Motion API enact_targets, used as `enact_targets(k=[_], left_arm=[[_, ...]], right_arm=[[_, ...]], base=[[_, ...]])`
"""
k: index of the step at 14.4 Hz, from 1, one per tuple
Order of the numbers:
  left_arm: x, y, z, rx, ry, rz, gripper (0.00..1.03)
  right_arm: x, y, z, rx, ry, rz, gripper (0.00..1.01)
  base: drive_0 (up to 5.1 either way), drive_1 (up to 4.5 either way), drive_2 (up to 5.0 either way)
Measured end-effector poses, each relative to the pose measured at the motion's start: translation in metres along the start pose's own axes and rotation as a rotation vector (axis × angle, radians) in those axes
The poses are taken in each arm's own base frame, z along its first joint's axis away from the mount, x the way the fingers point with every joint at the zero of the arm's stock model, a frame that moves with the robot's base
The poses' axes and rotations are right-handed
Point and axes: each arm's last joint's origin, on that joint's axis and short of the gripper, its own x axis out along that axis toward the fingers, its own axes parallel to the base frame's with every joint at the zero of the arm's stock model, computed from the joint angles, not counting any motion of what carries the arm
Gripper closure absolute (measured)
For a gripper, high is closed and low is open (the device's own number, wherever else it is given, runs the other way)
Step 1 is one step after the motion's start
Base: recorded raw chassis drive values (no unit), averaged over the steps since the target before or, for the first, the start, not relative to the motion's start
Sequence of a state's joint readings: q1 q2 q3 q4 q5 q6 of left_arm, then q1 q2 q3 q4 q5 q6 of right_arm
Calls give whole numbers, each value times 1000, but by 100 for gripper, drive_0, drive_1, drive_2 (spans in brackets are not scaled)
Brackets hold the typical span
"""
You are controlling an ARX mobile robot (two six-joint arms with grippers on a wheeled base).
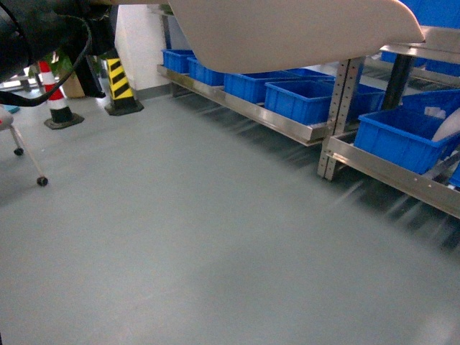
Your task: Place part in tray to right shelf
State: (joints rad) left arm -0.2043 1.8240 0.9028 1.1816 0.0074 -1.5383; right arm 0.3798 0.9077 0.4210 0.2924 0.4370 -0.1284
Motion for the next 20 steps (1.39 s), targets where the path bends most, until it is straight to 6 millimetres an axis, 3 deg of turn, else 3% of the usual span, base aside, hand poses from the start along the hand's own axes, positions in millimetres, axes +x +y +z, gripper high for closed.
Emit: enact_targets(k=[20], left_arm=[[0, 0, -1, 0, 1, 1, 90]], right_arm=[[0, 0, 0, 0, 0, 0, 3]], base=[[-153, -153, -153]])
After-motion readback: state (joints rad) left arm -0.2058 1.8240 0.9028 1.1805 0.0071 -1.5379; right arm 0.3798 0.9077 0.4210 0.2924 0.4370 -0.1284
